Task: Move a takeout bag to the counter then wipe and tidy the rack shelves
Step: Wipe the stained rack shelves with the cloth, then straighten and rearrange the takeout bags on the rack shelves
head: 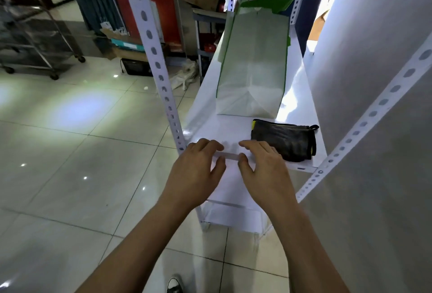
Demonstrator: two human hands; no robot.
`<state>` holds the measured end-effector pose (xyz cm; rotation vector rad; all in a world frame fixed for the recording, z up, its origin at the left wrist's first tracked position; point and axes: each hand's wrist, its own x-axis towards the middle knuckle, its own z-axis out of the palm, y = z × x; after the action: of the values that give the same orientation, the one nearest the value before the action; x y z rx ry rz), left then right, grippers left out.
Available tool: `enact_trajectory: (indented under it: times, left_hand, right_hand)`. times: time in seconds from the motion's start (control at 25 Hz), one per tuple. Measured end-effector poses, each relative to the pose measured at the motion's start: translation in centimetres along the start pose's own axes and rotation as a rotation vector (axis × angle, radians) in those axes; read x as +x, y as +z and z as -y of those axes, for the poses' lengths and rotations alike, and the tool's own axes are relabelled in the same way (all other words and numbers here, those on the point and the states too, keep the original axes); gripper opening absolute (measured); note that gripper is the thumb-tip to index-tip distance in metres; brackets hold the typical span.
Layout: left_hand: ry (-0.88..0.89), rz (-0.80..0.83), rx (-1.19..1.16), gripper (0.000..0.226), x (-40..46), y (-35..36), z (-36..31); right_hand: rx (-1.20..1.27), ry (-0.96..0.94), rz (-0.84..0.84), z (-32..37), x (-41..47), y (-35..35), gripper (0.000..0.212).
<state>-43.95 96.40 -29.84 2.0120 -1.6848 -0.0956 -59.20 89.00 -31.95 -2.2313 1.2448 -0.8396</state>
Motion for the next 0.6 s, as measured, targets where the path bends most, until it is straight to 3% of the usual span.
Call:
enact_trajectory:
  times: [0.36,0.6]
  left_hand:
    - [-0.205,-0.079,-0.028,0.026,-3.7,-5.9,7.1]
    - [-0.225,-0.088,-0.028,0.033,-4.9,-11.6,15.9]
  right_hand:
    - [0.131,-0.142,0.102,8.8,0.3,4.8,0.020]
    - [0.135,-0.175,0.163,16.8,1.7,11.3,0.028]
